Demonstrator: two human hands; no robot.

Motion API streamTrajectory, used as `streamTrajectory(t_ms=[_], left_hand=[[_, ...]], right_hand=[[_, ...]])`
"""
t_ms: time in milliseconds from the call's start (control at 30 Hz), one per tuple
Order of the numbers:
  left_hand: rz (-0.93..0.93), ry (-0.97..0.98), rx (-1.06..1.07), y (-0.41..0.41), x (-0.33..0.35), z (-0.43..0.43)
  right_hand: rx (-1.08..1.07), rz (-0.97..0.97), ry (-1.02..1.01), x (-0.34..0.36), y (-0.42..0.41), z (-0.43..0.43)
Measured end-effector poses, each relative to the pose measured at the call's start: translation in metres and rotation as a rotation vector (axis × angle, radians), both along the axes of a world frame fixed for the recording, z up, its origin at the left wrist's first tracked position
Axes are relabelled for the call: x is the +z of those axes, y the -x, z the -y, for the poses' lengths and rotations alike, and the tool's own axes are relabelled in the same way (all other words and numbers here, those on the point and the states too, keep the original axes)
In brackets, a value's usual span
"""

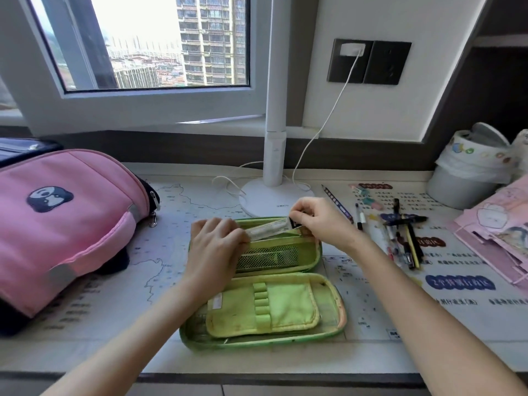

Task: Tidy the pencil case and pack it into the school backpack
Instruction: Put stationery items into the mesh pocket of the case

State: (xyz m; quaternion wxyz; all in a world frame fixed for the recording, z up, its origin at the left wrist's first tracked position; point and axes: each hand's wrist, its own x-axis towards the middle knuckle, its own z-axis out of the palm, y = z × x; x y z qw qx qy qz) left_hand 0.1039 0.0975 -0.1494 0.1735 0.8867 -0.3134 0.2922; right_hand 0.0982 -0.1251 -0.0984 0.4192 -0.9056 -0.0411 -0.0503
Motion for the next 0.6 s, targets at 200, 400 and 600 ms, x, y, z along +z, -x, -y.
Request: streamTrajectory(t_ms=[200, 400, 600], left_hand=[[-0.009, 0.036, -0.003, -0.005, -0.004, 0.002], [-0.076, -0.022, 0.052, -0.008, -0.008, 0.006], [-0.142, -0.013, 0.053, -0.022, -0.01, 0.008]], right_hand=[[0.128, -0.004, 0.485, -0.009, -0.027, -0.016], [0.172, 0.039, 0.703, -0.01, -0.021, -0.024], [0.052, 0.136, 0.616, -0.026, -0.006, -0.03]])
